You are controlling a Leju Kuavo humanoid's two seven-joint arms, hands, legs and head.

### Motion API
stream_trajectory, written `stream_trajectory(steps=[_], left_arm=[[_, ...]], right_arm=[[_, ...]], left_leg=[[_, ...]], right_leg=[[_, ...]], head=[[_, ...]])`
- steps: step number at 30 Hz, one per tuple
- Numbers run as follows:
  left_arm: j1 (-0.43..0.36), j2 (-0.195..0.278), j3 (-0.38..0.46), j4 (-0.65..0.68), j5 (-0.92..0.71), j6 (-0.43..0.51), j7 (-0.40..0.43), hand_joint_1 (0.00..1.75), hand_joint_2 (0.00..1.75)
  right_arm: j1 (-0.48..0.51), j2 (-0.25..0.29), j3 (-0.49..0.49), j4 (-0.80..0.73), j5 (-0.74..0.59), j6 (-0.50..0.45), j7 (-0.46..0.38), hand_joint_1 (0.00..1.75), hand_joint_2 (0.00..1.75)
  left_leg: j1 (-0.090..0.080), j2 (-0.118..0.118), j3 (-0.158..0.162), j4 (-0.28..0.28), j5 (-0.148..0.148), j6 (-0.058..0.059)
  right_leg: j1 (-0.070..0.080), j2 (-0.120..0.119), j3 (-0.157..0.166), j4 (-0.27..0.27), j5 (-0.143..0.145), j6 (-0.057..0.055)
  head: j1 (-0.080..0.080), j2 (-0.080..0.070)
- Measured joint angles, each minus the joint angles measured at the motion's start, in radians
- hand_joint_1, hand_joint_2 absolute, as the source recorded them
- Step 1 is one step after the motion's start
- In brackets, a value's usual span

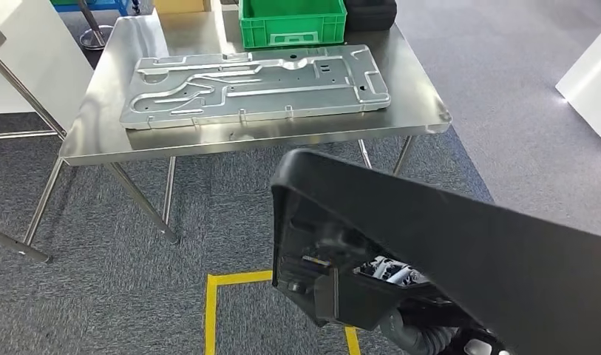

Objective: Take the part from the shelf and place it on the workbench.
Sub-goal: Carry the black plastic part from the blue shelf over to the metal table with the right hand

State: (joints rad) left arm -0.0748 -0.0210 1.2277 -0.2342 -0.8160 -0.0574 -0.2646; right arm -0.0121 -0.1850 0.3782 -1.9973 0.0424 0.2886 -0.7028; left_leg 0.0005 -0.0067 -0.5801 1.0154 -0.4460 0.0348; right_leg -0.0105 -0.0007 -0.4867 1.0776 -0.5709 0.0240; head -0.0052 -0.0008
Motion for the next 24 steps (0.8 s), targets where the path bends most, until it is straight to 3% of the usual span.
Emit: stream_trajectory(steps=[3,4,5,6,8,10,13,15,17,19,20,21,23,24], left_arm=[[-0.001,-0.002,0.000,0.000,-0.004,0.002,0.001,0.00,1.75],[0.000,-0.003,0.000,0.000,-0.004,0.004,0.001,0.00,1.75],[0.001,-0.004,0.000,0.000,-0.005,0.006,0.001,0.00,1.75],[0.003,-0.006,0.001,0.000,-0.005,0.008,0.001,0.00,1.75],[0.005,-0.010,0.001,0.000,-0.005,0.011,0.000,0.00,1.75],[0.005,-0.014,0.003,0.000,-0.005,0.012,-0.004,0.00,1.75],[0.008,-0.016,0.007,0.000,-0.005,0.012,-0.011,0.00,1.75],[0.010,-0.017,0.009,0.000,-0.005,0.012,-0.013,0.00,1.75],[0.009,-0.019,0.009,0.000,-0.005,0.011,-0.014,0.00,1.75],[0.011,-0.019,0.010,0.000,-0.005,0.011,-0.013,0.00,1.75],[0.013,-0.019,0.010,0.000,-0.005,0.011,-0.013,0.00,1.75],[0.015,-0.019,0.010,0.000,-0.006,0.011,-0.014,0.00,1.75],[0.016,-0.018,0.010,0.000,-0.008,0.010,-0.014,0.00,1.75],[0.016,-0.018,0.010,0.000,-0.009,0.010,-0.015,0.00,1.75]], right_arm=[[0.014,0.000,-0.001,-0.010,0.007,-0.014,0.000,1.75,1.75],[0.022,0.000,-0.001,-0.013,0.009,-0.017,0.000,1.75,1.75],[0.030,0.000,-0.001,-0.018,0.010,-0.020,0.000,1.75,1.75],[0.038,0.000,-0.001,-0.024,0.011,-0.021,0.000,1.75,1.75],[0.054,-0.002,-0.003,-0.038,0.011,-0.022,0.000,1.75,1.75],[0.073,-0.003,-0.005,-0.053,0.014,-0.027,0.000,1.75,1.75],[0.111,-0.005,-0.006,-0.085,0.028,-0.044,0.000,1.75,1.75],[0.139,-0.007,-0.005,-0.112,0.042,-0.062,0.000,1.75,1.75],[0.162,-0.007,-0.002,-0.133,0.054,-0.084,0.000,1.75,1.75],[0.178,-0.007,0.005,-0.144,0.061,-0.101,0.000,1.75,1.75],[0.185,-0.008,0.009,-0.149,0.062,-0.109,0.000,1.75,1.75],[0.190,-0.008,0.012,-0.152,0.063,-0.114,0.000,1.75,1.75],[0.194,-0.008,0.018,-0.158,0.064,-0.123,0.000,1.75,1.75],[0.195,-0.008,0.019,-0.160,0.065,-0.126,0.000,1.75,1.75]], left_leg=[[0.002,-0.002,0.024,-0.009,-0.014,0.008],[0.002,-0.003,0.031,-0.009,-0.021,0.007],[0.002,-0.004,0.040,-0.008,-0.029,0.006],[0.002,-0.005,0.052,-0.008,-0.038,0.004],[0.002,-0.006,0.076,-0.009,-0.059,-0.002],[0.000,-0.008,0.086,-0.010,-0.074,-0.013],[-0.001,-0.009,0.095,-0.008,-0.084,-0.030],[0.000,-0.006,0.082,0.039,-0.098,-0.040],[0.004,-0.002,0.020,0.154,-0.143,-0.050],[0.007,0.000,-0.056,0.264,-0.185,-0.056],[0.008,0.000,-0.078,0.281,-0.182,-0.056],[0.009,0.000,-0.082,0.259,-0.155,-0.054],[0.009,0.001,-0.047,0.136,-0.059,-0.047],[0.007,0.002,-0.030,0.077,-0.033,-0.044]], right_leg=[[-0.004,0.001,-0.120,0.172,-0.068,0.011],[-0.005,0.001,-0.156,0.207,-0.077,0.014],[-0.005,0.001,-0.178,0.210,-0.064,0.017],[-0.005,0.001,-0.182,0.178,-0.029,0.018],[-0.004,0.001,-0.158,0.056,0.079,0.012],[0.002,0.000,-0.143,-0.030,0.132,-0.001],[0.003,0.001,-0.136,-0.051,0.132,-0.021],[0.000,-0.001,-0.113,-0.059,0.124,-0.034],[-0.002,-0.003,-0.094,-0.063,0.112,-0.042],[-0.001,-0.003,-0.082,-0.063,0.099,-0.044],[-0.001,-0.001,-0.073,-0.063,0.092,-0.043],[-0.001,0.000,-0.063,-0.063,0.085,-0.042],[-0.001,0.001,-0.041,-0.063,0.069,-0.037],[-0.001,0.002,-0.033,-0.063,0.062,-0.034]], head=[[0.003,0.000],[0.003,0.000],[0.003,0.000],[0.003,0.000],[0.004,0.000],[0.004,0.000],[0.004,0.000],[0.002,0.000],[0.001,0.000],[0.000,0.000],[0.000,0.000],[0.000,0.000],[0.001,0.000],[0.001,0.000]])
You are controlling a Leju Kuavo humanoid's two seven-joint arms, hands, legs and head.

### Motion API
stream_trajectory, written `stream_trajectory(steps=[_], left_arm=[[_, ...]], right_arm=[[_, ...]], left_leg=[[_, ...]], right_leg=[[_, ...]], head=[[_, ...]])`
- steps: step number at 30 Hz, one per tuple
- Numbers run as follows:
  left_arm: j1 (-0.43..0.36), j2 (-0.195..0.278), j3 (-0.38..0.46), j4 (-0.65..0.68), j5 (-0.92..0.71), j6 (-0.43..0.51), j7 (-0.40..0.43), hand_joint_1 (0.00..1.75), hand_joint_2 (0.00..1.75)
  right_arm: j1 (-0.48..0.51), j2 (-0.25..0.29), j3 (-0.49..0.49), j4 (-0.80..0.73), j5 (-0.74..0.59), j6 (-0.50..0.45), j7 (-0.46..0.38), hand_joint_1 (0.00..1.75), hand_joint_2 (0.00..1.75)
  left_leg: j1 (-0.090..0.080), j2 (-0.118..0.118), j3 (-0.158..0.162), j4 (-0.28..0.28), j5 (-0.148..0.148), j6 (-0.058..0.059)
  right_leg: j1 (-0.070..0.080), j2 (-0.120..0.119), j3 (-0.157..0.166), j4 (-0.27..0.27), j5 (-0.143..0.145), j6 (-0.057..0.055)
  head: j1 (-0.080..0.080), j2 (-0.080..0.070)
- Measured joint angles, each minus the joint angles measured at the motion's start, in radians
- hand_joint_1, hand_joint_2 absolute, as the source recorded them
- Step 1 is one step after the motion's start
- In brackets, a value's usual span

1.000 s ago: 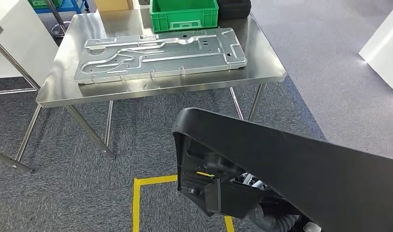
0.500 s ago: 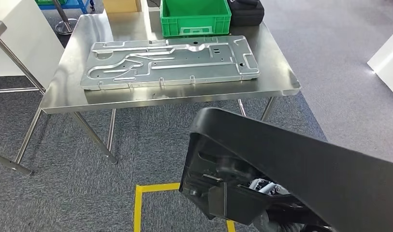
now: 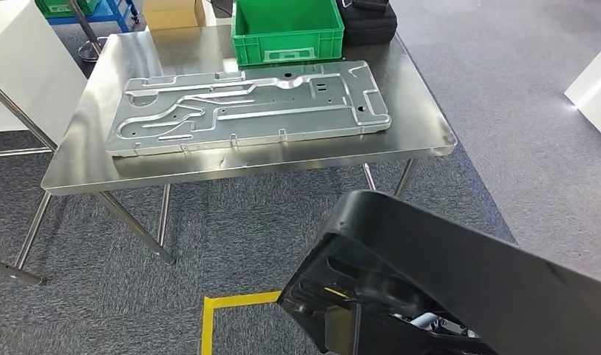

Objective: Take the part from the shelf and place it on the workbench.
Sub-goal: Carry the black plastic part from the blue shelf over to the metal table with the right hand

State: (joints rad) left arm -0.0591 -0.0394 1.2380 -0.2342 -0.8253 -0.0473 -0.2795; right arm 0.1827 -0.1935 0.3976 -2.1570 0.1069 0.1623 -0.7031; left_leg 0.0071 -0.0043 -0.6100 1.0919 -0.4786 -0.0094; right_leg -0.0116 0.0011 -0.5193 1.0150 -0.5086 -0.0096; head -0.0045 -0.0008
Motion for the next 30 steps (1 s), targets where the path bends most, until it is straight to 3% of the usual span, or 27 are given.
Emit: stream_trajectory(steps=[2,6,8,10,11,12,14,16,19,22,23,25,26,27,28,30], left_arm=[[0.000,0.000,0.000,0.000,-0.002,0.000,-0.002,0.00,1.75],[0.001,0.001,0.000,0.000,-0.006,-0.001,-0.007,0.00,1.75],[-0.001,0.001,0.000,0.000,-0.010,-0.002,-0.010,0.00,1.75],[-0.001,0.001,0.000,0.000,-0.015,-0.005,-0.012,0.00,1.75],[-0.001,0.002,0.000,0.000,-0.017,-0.007,-0.013,0.00,1.75],[-0.001,0.002,0.000,0.000,-0.019,-0.008,-0.013,0.00,1.75],[-0.001,0.003,0.000,0.000,-0.022,-0.011,-0.014,0.00,1.75],[-0.002,0.002,0.000,0.000,-0.024,-0.012,-0.014,0.00,1.75],[-0.005,0.003,0.000,0.000,-0.025,-0.015,-0.015,0.00,1.75],[-0.011,0.008,0.000,-0.002,-0.027,-0.017,-0.013,0.00,1.75],[-0.013,0.010,0.000,-0.002,-0.029,-0.017,-0.013,0.00,1.75],[-0.014,0.012,0.000,-0.002,-0.032,-0.019,-0.011,0.00,1.75],[-0.013,0.013,0.000,-0.002,-0.032,-0.019,-0.010,0.00,1.75],[-0.012,0.015,0.000,-0.002,-0.033,-0.019,-0.009,0.00,1.75],[-0.011,0.016,0.000,-0.002,-0.034,-0.019,-0.008,0.00,1.75],[-0.011,0.018,0.000,-0.002,-0.034,-0.019,-0.008,0.00,1.75]], right_arm=[[0.000,0.000,0.002,-0.002,0.001,-0.006,0.000,1.75,1.75],[-0.003,-0.003,0.011,-0.006,0.010,-0.022,0.001,1.75,1.75],[-0.007,-0.005,0.017,-0.009,0.013,-0.031,0.000,1.75,1.75],[-0.012,-0.007,0.020,-0.009,0.013,-0.037,0.000,1.75,1.75],[-0.014,-0.009,0.021,-0.009,0.013,-0.038,0.000,1.75,1.75],[-0.017,-0.011,0.022,-0.009,0.013,-0.038,0.000,1.75,1.75],[-0.023,-0.014,0.022,-0.009,0.013,-0.038,0.000,1.75,1.75],[-0.031,-0.016,0.023,-0.009,0.013,-0.036,0.000,1.75,1.75],[-0.043,-0.017,0.023,-0.011,0.007,-0.026,0.000,1.75,1.75],[-0.056,-0.017,0.022,-0.011,-0.003,-0.006,0.000,1.75,1.75],[-0.062,-0.017,0.022,-0.011,-0.007,0.001,0.000,1.75,1.75],[-0.071,-0.017,0.019,-0.011,-0.014,0.014,0.000,1.75,1.75],[-0.074,-0.017,0.017,-0.011,-0.016,0.020,0.001,1.75,1.75],[-0.077,-0.017,0.015,-0.010,-0.017,0.025,0.001,1.75,1.75],[-0.080,-0.017,0.012,-0.010,-0.019,0.030,0.001,1.75,1.75],[-0.088,-0.017,0.008,-0.009,-0.023,0.038,0.001,1.75,1.75]], left_leg=[[-0.006,0.002,0.016,-0.055,0.018,0.008],[-0.003,0.001,0.032,-0.071,0.025,0.030],[-0.001,0.001,0.045,-0.079,0.021,0.042],[-0.004,0.000,0.055,-0.079,0.011,0.047],[-0.005,-0.001,0.061,-0.079,0.005,0.048],[-0.007,-0.002,0.070,-0.079,-0.002,0.048],[-0.009,-0.005,0.092,-0.079,-0.018,0.045],[-0.012,-0.007,0.106,-0.081,-0.032,0.037],[-0.010,-0.006,0.110,-0.089,-0.041,0.021],[-0.010,-0.003,0.104,-0.056,-0.067,0.004],[-0.009,-0.002,0.080,-0.007,-0.089,-0.001],[-0.004,-0.002,-0.008,0.140,-0.140,-0.009],[-0.001,-0.002,-0.048,0.194,-0.147,-0.013],[0.001,-0.002,-0.073,0.216,-0.132,-0.015],[0.003,-0.001,-0.073,0.187,-0.092,-0.017],[0.005,0.000,-0.027,0.050,0.007,-0.015]], right_leg=[[0.001,0.000,0.004,0.001,-0.010,0.011],[0.002,0.000,0.004,0.022,-0.036,0.034],[-0.001,0.000,-0.047,0.122,-0.082,0.039],[-0.002,0.000,-0.131,0.253,-0.121,0.043],[-0.003,0.000,-0.161,0.285,-0.115,0.044],[-0.002,0.000,-0.172,0.279,-0.088,0.043],[0.001,0.000,-0.138,0.164,0.007,0.033],[0.009,0.000,-0.093,0.053,0.059,0.018],[0.016,0.001,-0.076,0.014,0.053,0.005],[0.005,0.000,-0.052,-0.011,0.050,-0.004],[0.003,-0.002,-0.043,-0.016,0.047,-0.007],[0.002,-0.003,-0.032,-0.018,0.037,-0.010],[0.002,-0.003,-0.025,-0.018,0.031,-0.010],[0.002,-0.003,-0.016,-0.018,0.024,-0.009],[0.001,-0.002,-0.005,-0.017,0.016,-0.007],[0.000,-0.001,0.021,-0.018,-0.003,0.000]], head=[[-0.001,0.000],[0.000,0.000],[0.003,0.000],[0.004,0.000],[0.003,0.000],[0.003,0.000],[0.004,0.000],[0.002,0.000],[0.000,0.000],[-0.002,0.000],[-0.003,0.000],[-0.005,0.000],[-0.005,0.000],[-0.005,0.000],[-0.005,0.000],[-0.005,0.000]])
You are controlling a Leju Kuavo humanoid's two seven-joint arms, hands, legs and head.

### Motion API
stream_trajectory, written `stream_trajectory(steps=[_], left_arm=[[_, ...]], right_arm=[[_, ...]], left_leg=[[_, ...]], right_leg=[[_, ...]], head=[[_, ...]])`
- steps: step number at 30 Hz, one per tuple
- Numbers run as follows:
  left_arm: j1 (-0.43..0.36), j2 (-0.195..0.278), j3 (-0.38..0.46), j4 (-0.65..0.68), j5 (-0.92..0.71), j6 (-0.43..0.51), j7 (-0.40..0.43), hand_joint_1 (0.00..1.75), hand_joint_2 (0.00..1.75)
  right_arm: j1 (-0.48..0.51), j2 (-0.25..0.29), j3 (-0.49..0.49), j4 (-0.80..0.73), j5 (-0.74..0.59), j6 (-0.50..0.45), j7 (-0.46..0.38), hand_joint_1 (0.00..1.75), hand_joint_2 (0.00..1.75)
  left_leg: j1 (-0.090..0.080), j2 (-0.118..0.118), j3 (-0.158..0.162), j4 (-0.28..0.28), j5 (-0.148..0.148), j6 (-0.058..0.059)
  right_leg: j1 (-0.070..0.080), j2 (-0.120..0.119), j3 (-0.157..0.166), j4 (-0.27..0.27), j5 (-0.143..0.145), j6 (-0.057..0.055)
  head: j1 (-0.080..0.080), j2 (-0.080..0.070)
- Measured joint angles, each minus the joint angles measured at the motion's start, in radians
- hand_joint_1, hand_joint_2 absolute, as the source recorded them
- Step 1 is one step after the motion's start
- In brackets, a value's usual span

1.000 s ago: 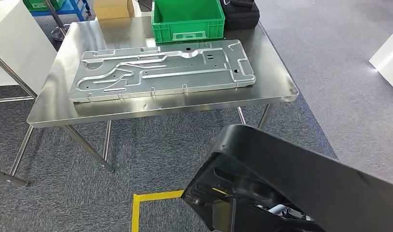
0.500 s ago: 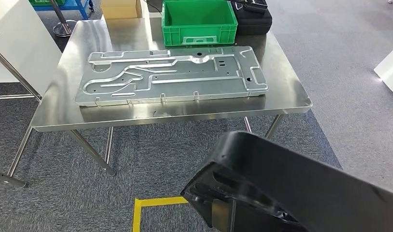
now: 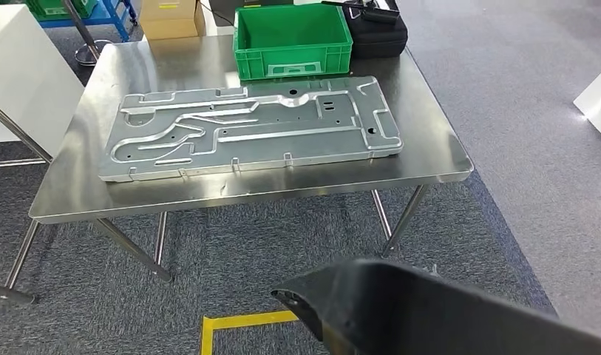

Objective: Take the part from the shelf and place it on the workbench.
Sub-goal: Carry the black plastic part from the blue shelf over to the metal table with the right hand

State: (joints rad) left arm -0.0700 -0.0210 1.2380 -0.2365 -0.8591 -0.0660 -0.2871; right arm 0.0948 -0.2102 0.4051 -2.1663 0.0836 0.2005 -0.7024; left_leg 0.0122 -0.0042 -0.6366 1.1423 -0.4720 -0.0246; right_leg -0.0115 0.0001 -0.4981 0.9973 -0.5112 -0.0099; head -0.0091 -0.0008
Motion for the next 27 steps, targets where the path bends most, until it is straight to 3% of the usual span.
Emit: stream_trajectory(steps=[1,2,5,7,8,10,11,12,13,14,16,17,19,21,23,25,26,27], left_arm=[[-0.001,0.001,0.000,0.000,0.000,0.000,0.000,0.00,1.75],[-0.002,0.002,0.000,0.000,0.000,0.000,0.001,0.00,1.75],[-0.003,0.003,0.002,0.000,0.001,0.000,0.002,0.00,1.75],[-0.003,0.004,0.004,0.000,0.002,0.000,0.001,0.00,1.75],[-0.003,0.004,0.005,0.000,0.003,0.000,0.001,0.00,1.75],[-0.005,0.004,0.008,0.000,0.007,0.000,0.000,0.00,1.75],[-0.005,0.004,0.009,0.000,0.008,0.000,0.000,0.00,1.75],[-0.005,0.005,0.010,0.000,0.009,0.000,-0.001,0.00,1.75],[-0.004,0.005,0.011,0.000,0.010,0.001,-0.001,0.00,1.75],[-0.004,0.005,0.013,0.000,0.010,0.001,-0.003,0.00,1.75],[-0.004,0.005,0.014,0.000,0.010,0.000,-0.007,0.00,1.75],[-0.003,0.005,0.014,0.000,0.009,0.000,-0.009,0.00,1.75],[-0.004,0.005,0.015,0.000,0.007,0.000,-0.012,0.00,1.75],[-0.006,0.009,0.015,-0.002,0.004,-0.001,-0.013,0.00,1.75],[-0.008,0.011,0.015,-0.004,0.001,-0.005,-0.014,0.00,1.75],[-0.009,0.013,0.015,-0.004,0.000,-0.009,-0.016,0.00,1.75],[-0.008,0.014,0.016,-0.004,0.001,-0.010,-0.016,0.00,1.75],[-0.006,0.015,0.017,-0.004,0.001,-0.012,-0.016,0.00,1.75]], right_arm=[[-0.004,0.000,-0.003,0.000,-0.003,0.004,0.000,1.75,1.75],[-0.008,0.001,-0.005,0.000,-0.005,0.008,0.000,1.75,1.75],[-0.017,0.004,-0.012,0.001,-0.008,0.022,0.000,1.75,1.75],[-0.025,0.006,-0.015,0.001,-0.010,0.028,0.000,1.75,1.75],[-0.030,0.008,-0.017,0.002,-0.012,0.031,0.000,1.75,1.75],[-0.038,0.012,-0.023,0.005,-0.018,0.036,0.000,1.75,1.75],[-0.040,0.014,-0.027,0.008,-0.021,0.037,0.000,1.75,1.75],[-0.042,0.016,-0.031,0.010,-0.023,0.039,0.000,1.75,1.75],[-0.043,0.017,-0.036,0.012,-0.025,0.042,0.000,1.75,1.75],[-0.044,0.020,-0.040,0.014,-0.026,0.046,0.000,1.75,1.75],[-0.044,0.024,-0.048,0.012,-0.026,0.052,0.000,1.75,1.75],[-0.044,0.028,-0.051,0.009,-0.026,0.053,0.000,1.75,1.75],[-0.044,0.036,-0.056,0.003,-0.023,0.053,0.000,1.75,1.75],[-0.043,0.044,-0.059,-0.005,-0.015,0.051,0.000,1.75,1.75],[-0.042,0.051,-0.059,-0.010,-0.003,0.047,0.000,1.75,1.75],[-0.041,0.058,-0.059,-0.012,0.005,0.040,0.000,1.75,1.75],[-0.040,0.060,-0.059,-0.011,0.009,0.034,0.000,1.75,1.75],[-0.039,0.062,-0.059,-0.011,0.014,0.026,0.000,1.75,1.75]], left_leg=[[-0.002,0.000,0.027,-0.064,0.028,0.003],[-0.004,0.001,0.044,-0.102,0.038,0.008],[-0.008,-0.001,0.055,-0.123,0.024,0.028],[-0.005,-0.001,0.068,-0.135,0.021,0.041],[-0.003,-0.001,0.076,-0.140,0.019,0.047],[-0.005,0.000,0.086,-0.143,0.010,0.054],[-0.006,-0.001,0.091,-0.142,0.005,0.056],[-0.008,-0.002,0.098,-0.142,-0.002,0.056],[-0.009,-0.003,0.108,-0.142,-0.009,0.056],[-0.011,-0.003,0.121,-0.142,-0.018,0.055],[-0.015,-0.003,0.143,-0.142,-0.037,0.049],[-0.016,-0.003,0.149,-0.142,-0.044,0.045],[-0.018,0.003,0.152,-0.144,-0.052,0.035],[-0.020,0.011,0.158,-0.146,-0.063,0.025],[-0.019,0.012,0.142,-0.091,-0.094,0.015],[-0.012,0.010,0.067,0.043,-0.145,0.007],[-0.009,0.010,0.022,0.108,-0.160,0.002],[-0.006,0.010,-0.011,0.144,-0.156,-0.001]], right_leg=[[0.001,0.001,0.010,0.001,-0.009,0.006],[0.002,0.000,0.015,0.001,-0.016,0.011],[0.002,0.000,0.019,-0.004,-0.026,0.028],[0.000,0.000,0.012,0.023,-0.044,0.038],[-0.001,0.000,-0.010,0.069,-0.065,0.041],[-0.002,0.000,-0.098,0.213,-0.116,0.046],[-0.003,0.000,-0.144,0.274,-0.127,0.047],[-0.002,0.000,-0.175,0.304,-0.117,0.046],[-0.002,0.000,-0.186,0.293,-0.084,0.044],[-0.001,-0.001,-0.176,0.243,-0.034,0.039],[0.008,-0.010,-0.134,0.113,0.054,0.022],[0.013,-0.016,-0.116,0.066,0.073,0.014],[0.020,-0.018,-0.108,0.038,0.068,0.003],[0.013,-0.009,-0.099,0.024,0.062,-0.004],[0.004,-0.004,-0.079,0.010,0.057,-0.012],[0.003,-0.003,-0.065,0.006,0.048,-0.018],[0.003,-0.001,-0.061,0.007,0.043,-0.019],[0.003,0.001,-0.054,0.007,0.038,-0.018]], head=[[0.000,0.000],[0.000,0.000],[0.001,0.000],[0.004,0.000],[0.005,0.000],[0.006,0.000],[0.006,0.000],[0.006,0.000],[0.007,0.000],[0.007,0.000],[0.006,0.000],[0.006,0.000],[0.006,0.000],[0.005,0.000],[-0.002,0.000],[-0.009,0.000],[-0.010,0.000],[-0.010,0.000]])
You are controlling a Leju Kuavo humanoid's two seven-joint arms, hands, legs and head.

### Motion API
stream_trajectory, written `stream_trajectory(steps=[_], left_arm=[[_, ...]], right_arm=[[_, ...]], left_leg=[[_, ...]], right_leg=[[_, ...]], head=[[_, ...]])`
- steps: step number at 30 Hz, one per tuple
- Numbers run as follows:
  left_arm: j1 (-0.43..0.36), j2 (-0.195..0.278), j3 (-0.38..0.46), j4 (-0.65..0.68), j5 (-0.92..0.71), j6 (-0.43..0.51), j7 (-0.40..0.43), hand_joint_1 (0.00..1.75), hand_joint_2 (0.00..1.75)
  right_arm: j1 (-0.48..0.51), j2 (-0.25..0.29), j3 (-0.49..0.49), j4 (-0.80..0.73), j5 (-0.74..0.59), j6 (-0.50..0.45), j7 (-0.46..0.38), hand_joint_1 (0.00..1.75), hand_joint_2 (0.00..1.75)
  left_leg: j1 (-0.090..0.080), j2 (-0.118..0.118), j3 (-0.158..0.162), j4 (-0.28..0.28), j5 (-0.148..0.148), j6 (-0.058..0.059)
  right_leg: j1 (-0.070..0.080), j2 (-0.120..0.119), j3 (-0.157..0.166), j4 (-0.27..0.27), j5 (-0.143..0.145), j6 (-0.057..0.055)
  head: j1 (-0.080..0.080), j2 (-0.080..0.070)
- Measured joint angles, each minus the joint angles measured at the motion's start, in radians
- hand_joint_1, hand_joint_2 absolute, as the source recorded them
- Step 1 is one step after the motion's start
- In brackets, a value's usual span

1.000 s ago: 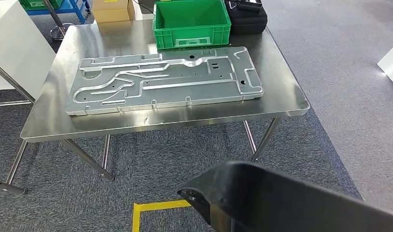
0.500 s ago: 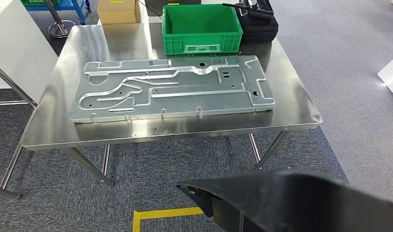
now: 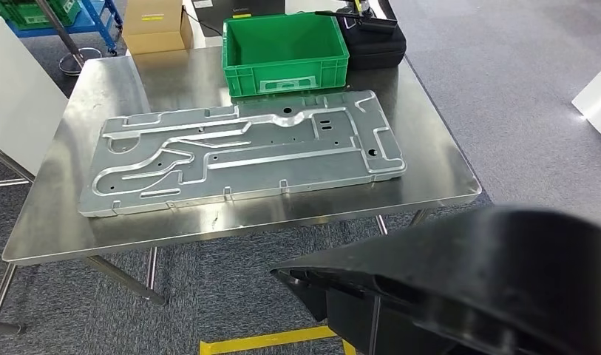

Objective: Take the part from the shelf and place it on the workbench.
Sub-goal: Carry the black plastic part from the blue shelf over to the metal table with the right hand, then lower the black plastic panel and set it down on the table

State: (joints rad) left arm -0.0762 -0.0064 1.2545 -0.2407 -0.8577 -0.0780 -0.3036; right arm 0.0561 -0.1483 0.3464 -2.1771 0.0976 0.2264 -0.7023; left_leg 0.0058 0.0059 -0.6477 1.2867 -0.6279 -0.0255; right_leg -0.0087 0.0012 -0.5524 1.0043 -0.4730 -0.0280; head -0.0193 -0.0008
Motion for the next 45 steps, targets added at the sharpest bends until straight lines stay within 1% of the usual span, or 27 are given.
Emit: stream_trajectory(steps=[1,2,3,4,5,6,9,11,14,15,16,17,19,21,24,26,29,30,31,32,34,35,37,39,41,43,45], left_arm=[[0.002,0.000,0.002,0.000,0.003,-0.002,-0.001,0.00,1.75],[0.003,0.000,0.006,0.000,0.007,-0.003,-0.003,0.00,1.75],[0.004,0.000,0.010,0.000,0.011,-0.004,-0.004,0.00,1.75],[0.004,0.000,0.014,0.000,0.015,-0.005,-0.006,0.00,1.75],[0.003,0.000,0.017,0.000,0.017,-0.005,-0.006,0.00,1.75],[0.003,0.000,0.020,0.000,0.018,-0.005,-0.007,0.00,1.75],[0.003,0.001,0.025,0.000,0.019,-0.005,-0.007,0.00,1.75],[0.003,0.000,0.028,0.000,0.019,-0.004,-0.007,0.00,1.75],[0.002,-0.004,0.036,0.000,0.024,0.001,-0.007,0.00,1.75],[0.002,-0.006,0.040,0.000,0.026,0.002,-0.008,0.00,1.75],[0.002,-0.007,0.043,0.000,0.029,0.002,-0.008,0.00,1.75],[0.003,-0.008,0.045,0.000,0.030,0.002,-0.009,0.00,1.75],[0.002,-0.010,0.049,0.000,0.028,-0.002,-0.013,0.00,1.75],[0.001,-0.012,0.050,0.000,0.022,-0.010,-0.017,0.00,1.75],[0.002,-0.010,0.050,0.000,0.011,-0.022,-0.024,0.00,1.75],[0.003,-0.008,0.050,0.000,0.003,-0.026,-0.027,0.00,1.75],[0.002,-0.005,0.051,0.000,-0.002,-0.027,-0.028,0.00,1.75],[0.003,-0.005,0.051,0.000,-0.002,-0.027,-0.028,0.00,1.75],[0.004,-0.005,0.051,0.000,-0.002,-0.027,-0.028,0.00,1.75],[0.005,-0.005,0.052,0.000,-0.002,-0.027,-0.028,0.00,1.75],[0.005,-0.005,0.054,0.000,-0.002,-0.027,-0.029,0.00,1.75],[0.004,-0.004,0.055,0.000,-0.003,-0.027,-0.029,0.00,1.75],[0.004,-0.003,0.056,0.001,-0.006,-0.029,-0.032,0.00,1.75],[0.004,-0.002,0.057,0.001,-0.013,-0.035,-0.037,0.00,1.75],[0.001,-0.001,0.057,0.001,-0.020,-0.046,-0.046,0.00,1.75],[-0.005,0.000,0.056,0.001,-0.026,-0.063,-0.058,0.00,1.75],[-0.010,0.001,0.056,0.001,-0.033,-0.082,-0.072,0.00,1.75]], right_arm=[[0.002,0.001,0.000,0.001,0.005,-0.010,0.000,1.75,1.75],[0.005,0.001,-0.001,0.003,0.010,-0.022,0.000,1.75,1.75],[0.007,0.002,-0.003,0.005,0.013,-0.032,0.000,1.75,1.75],[0.008,0.002,-0.005,0.006,0.015,-0.040,0.000,1.75,1.75],[0.008,0.002,-0.007,0.008,0.017,-0.045,0.000,1.75,1.75],[0.009,0.002,-0.009,0.009,0.018,-0.047,0.000,1.75,1.75],[0.012,0.003,-0.013,0.012,0.019,-0.049,0.000,1.75,1.75],[0.012,0.003,-0.019,0.013,0.020,-0.056,0.000,1.75,1.75],[0.000,0.000,-0.049,0.045,0.011,-0.082,0.000,1.75,1.75],[-0.011,-0.004,-0.069,0.072,0.006,-0.090,0.000,1.75,1.75],[-0.026,-0.010,-0.096,0.108,0.006,-0.097,0.000,1.75,1.75],[-0.049,-0.018,-0.128,0.151,0.011,-0.102,0.001,1.75,1.75],[-0.122,-0.043,-0.208,0.267,0.033,-0.116,0.013,1.75,1.75],[-0.216,-0.075,-0.289,0.399,0.064,-0.139,0.034,1.75,1.75],[-0.352,-0.127,-0.382,0.584,0.134,-0.193,0.072,1.75,1.75],[-0.450,-0.159,-0.413,0.705,0.195,-0.240,0.106,1.75,1.75],[-0.582,-0.196,-0.427,0.875,0.253,-0.289,0.135,1.75,1.75],[-0.612,-0.203,-0.428,0.918,0.262,-0.295,0.138,1.75,1.75],[-0.635,-0.208,-0.428,0.955,0.271,-0.300,0.139,1.75,1.75],[-0.653,-0.211,-0.428,0.986,0.284,-0.307,0.141,1.75,1.75],[-0.690,-0.217,-0.425,1.040,0.332,-0.336,0.148,1.75,1.75],[-0.714,-0.221,-0.419,1.069,0.369,-0.359,0.153,1.75,1.75],[-0.771,-0.231,-0.391,1.134,0.466,-0.410,0.166,1.75,1.75],[-0.839,-0.238,-0.337,1.205,0.581,-0.450,0.187,1.75,1.75],[-0.921,-0.237,-0.258,1.286,0.721,-0.467,0.218,1.75,1.75],[-1.012,-0.221,-0.161,1.373,0.858,-0.452,0.243,1.75,1.75],[-1.091,-0.176,-0.051,1.474,0.960,-0.404,0.259,1.75,1.75]], left_leg=[[0.002,0.000,-0.014,-0.005,0.027,-0.002],[0.005,0.000,-0.007,-0.050,0.074,-0.003],[0.006,0.000,0.014,-0.122,0.126,-0.002],[0.006,0.000,0.036,-0.185,0.162,0.000],[0.004,-0.001,0.054,-0.232,0.181,0.005],[0.002,-0.002,0.063,-0.256,0.185,0.010],[0.001,-0.003,0.067,-0.267,0.179,0.029],[0.004,-0.003,0.073,-0.277,0.179,0.042],[0.003,-0.002,0.077,-0.280,0.177,0.052],[0.002,-0.001,0.077,-0.280,0.176,0.053],[0.001,-0.001,0.079,-0.280,0.175,0.053],[0.000,-0.002,0.081,-0.279,0.174,0.053],[-0.004,-0.002,0.086,-0.279,0.172,0.053],[-0.008,-0.003,0.083,-0.277,0.173,0.048],[-0.010,-0.003,0.076,-0.277,0.175,0.035],[-0.011,-0.004,0.059,-0.241,0.152,0.026],[-0.004,-0.005,-0.031,-0.059,0.069,0.014],[-0.001,-0.005,-0.060,-0.007,0.056,0.011],[0.001,-0.005,-0.074,0.012,0.062,0.008],[0.002,-0.005,-0.067,-0.013,0.090,0.007],[0.004,-0.005,-0.012,-0.144,0.168,0.011],[0.002,-0.005,0.015,-0.206,0.193,0.015],[-0.002,-0.005,0.036,-0.260,0.201,0.024],[-0.004,-0.005,0.036,-0.268,0.201,0.035],[-0.002,-0.003,0.041,-0.280,0.206,0.045],[0.000,-0.002,0.045,-0.286,0.209,0.052],[0.000,-0.001,0.046,-0.285,0.208,0.053]], right_leg=[[0.000,0.003,0.008,0.000,-0.006,0.002],[0.000,0.004,0.018,0.001,-0.013,0.004],[-0.001,0.005,0.027,0.001,-0.020,0.008],[0.000,0.006,0.035,0.002,-0.028,0.012],[0.001,0.007,0.038,0.004,-0.033,0.018],[0.002,0.007,0.038,0.005,-0.037,0.023],[0.002,0.007,0.037,0.006,-0.042,0.039],[0.000,0.005,0.021,0.048,-0.070,0.049],[-0.004,0.004,-0.081,0.235,-0.150,0.060],[-0.004,0.004,-0.112,0.281,-0.157,0.061],[-0.005,0.004,-0.125,0.291,-0.143,0.061],[-0.005,0.004,-0.117,0.258,-0.108,0.059],[-0.001,0.003,-0.061,0.119,-0.025,0.048],[0.005,0.001,-0.024,0.023,0.012,0.038],[0.004,-0.001,-0.024,0.004,0.018,0.030],[-0.004,-0.002,-0.021,-0.006,0.025,0.022],[-0.007,-0.003,-0.020,-0.010,0.027,0.017],[-0.006,-0.003,-0.020,-0.009,0.026,0.017],[-0.006,-0.003,-0.019,-0.008,0.024,0.017],[-0.006,-0.003,-0.016,-0.006,0.021,0.018],[-0.006,-0.003,-0.011,-0.001,0.012,0.023],[-0.005,-0.002,-0.011,0.003,0.008,0.027],[-0.004,-0.001,-0.017,0.008,0.006,0.037],[-0.006,0.001,-0.023,0.010,0.006,0.048],[-0.010,-0.001,-0.035,0.033,-0.010,0.056],[-0.012,-0.002,-0.080,0.127,-0.055,0.061],[-0.015,-0.002,-0.144,0.245,-0.092,0.066]], head=[[0.000,0.000],[0.000,0.000],[0.000,0.000],[0.000,0.000],[0.000,0.000],[0.001,0.000],[0.003,0.000],[0.005,0.000],[0.007,0.000],[0.007,0.000],[0.007,0.000],[0.007,0.000],[0.007,0.000],[0.007,0.000],[0.007,0.000],[0.004,0.000],[0.001,0.000],[0.001,0.000],[0.001,0.000],[0.000,0.000],[0.001,0.000],[0.001,0.000],[0.001,0.000],[0.001,0.000],[0.004,0.000],[0.008,0.000],[0.009,0.000]])
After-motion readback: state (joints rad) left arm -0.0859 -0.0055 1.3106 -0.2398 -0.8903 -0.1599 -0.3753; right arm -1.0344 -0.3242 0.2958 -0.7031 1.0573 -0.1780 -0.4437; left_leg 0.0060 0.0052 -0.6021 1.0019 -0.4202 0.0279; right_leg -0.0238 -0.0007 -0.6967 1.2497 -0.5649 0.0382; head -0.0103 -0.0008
